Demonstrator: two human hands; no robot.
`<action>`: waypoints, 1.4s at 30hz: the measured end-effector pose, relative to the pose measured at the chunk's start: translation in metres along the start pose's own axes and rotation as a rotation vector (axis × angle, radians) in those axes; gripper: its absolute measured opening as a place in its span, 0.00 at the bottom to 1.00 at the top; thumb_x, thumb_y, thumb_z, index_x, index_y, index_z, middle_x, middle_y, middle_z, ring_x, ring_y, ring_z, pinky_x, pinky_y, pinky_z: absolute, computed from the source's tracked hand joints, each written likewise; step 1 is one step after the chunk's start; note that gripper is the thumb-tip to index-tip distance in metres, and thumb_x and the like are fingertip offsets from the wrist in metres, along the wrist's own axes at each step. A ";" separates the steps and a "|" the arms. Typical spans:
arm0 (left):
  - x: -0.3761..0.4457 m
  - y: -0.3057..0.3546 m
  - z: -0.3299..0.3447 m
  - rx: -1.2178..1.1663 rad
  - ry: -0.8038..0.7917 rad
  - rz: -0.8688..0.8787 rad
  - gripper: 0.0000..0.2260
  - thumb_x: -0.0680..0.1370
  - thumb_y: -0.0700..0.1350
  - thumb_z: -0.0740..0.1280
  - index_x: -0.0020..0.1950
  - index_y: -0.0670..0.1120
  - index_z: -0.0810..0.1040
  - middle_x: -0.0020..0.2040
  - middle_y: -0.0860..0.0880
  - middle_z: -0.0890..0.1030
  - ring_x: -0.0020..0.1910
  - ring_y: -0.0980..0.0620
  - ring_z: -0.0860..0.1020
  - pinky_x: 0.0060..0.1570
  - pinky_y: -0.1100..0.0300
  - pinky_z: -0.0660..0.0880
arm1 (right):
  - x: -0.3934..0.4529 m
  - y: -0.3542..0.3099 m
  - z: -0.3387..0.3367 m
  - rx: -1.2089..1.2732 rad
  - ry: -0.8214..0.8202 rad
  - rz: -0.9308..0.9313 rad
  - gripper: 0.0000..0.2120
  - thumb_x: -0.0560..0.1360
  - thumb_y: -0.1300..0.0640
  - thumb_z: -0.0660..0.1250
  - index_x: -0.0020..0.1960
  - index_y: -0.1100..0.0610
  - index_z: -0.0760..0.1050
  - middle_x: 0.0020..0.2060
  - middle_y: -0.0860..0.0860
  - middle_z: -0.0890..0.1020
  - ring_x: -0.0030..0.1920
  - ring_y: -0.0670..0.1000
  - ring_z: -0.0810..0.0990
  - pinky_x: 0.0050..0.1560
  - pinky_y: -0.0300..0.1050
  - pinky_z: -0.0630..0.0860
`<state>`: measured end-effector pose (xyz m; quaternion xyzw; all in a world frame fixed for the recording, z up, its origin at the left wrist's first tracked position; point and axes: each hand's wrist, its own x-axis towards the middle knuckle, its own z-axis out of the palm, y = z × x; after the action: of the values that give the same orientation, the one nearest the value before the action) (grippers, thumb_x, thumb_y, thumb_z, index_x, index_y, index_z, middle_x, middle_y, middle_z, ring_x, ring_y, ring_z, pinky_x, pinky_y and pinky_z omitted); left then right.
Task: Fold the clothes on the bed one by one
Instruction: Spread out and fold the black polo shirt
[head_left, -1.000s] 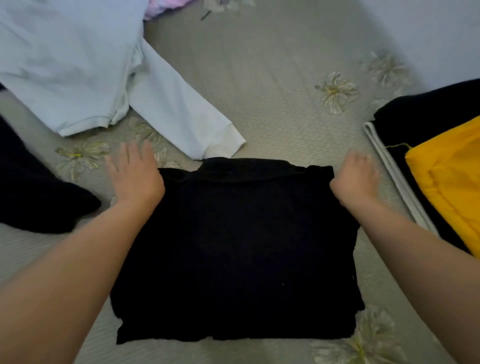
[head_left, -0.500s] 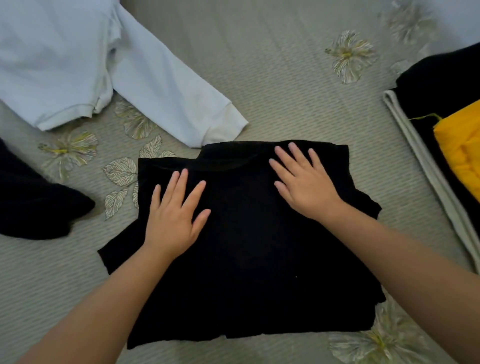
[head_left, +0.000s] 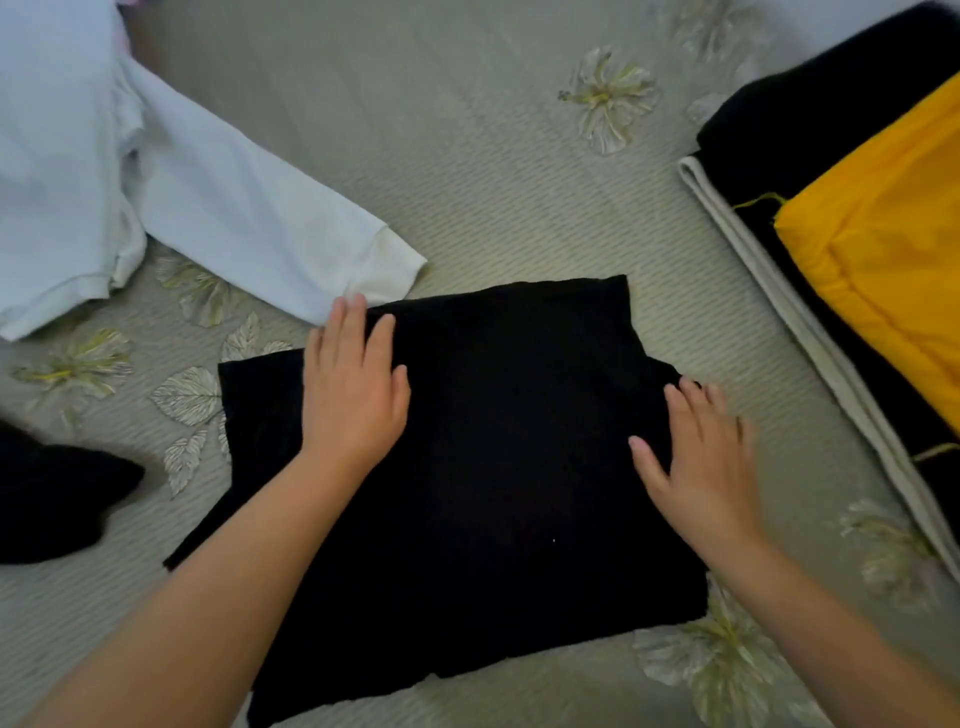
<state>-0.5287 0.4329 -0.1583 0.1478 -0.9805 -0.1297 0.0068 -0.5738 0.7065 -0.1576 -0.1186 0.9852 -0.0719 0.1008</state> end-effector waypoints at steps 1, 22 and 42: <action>0.000 0.013 0.004 0.022 -0.044 0.144 0.20 0.72 0.37 0.68 0.63 0.33 0.71 0.67 0.31 0.67 0.68 0.32 0.63 0.65 0.38 0.60 | -0.022 0.004 0.002 0.011 -0.014 0.086 0.30 0.70 0.52 0.71 0.63 0.69 0.69 0.61 0.66 0.74 0.62 0.67 0.72 0.59 0.66 0.67; 0.109 0.187 0.035 0.193 -0.645 0.521 0.14 0.78 0.37 0.57 0.62 0.44 0.73 0.58 0.41 0.71 0.54 0.41 0.73 0.49 0.51 0.70 | -0.022 0.068 -0.023 0.287 -0.082 0.527 0.10 0.73 0.57 0.65 0.39 0.51 0.65 0.24 0.43 0.65 0.33 0.53 0.73 0.43 0.45 0.51; -0.117 0.036 -0.033 0.023 -0.412 0.402 0.20 0.70 0.32 0.70 0.62 0.37 0.75 0.66 0.28 0.64 0.59 0.31 0.72 0.56 0.43 0.71 | -0.186 -0.009 -0.015 0.010 0.236 -0.230 0.13 0.61 0.65 0.69 0.43 0.54 0.84 0.39 0.52 0.84 0.36 0.53 0.82 0.50 0.51 0.69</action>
<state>-0.4258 0.4918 -0.1138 -0.0790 -0.9722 -0.1420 -0.1687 -0.3985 0.7463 -0.1074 -0.2209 0.9697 -0.1011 -0.0241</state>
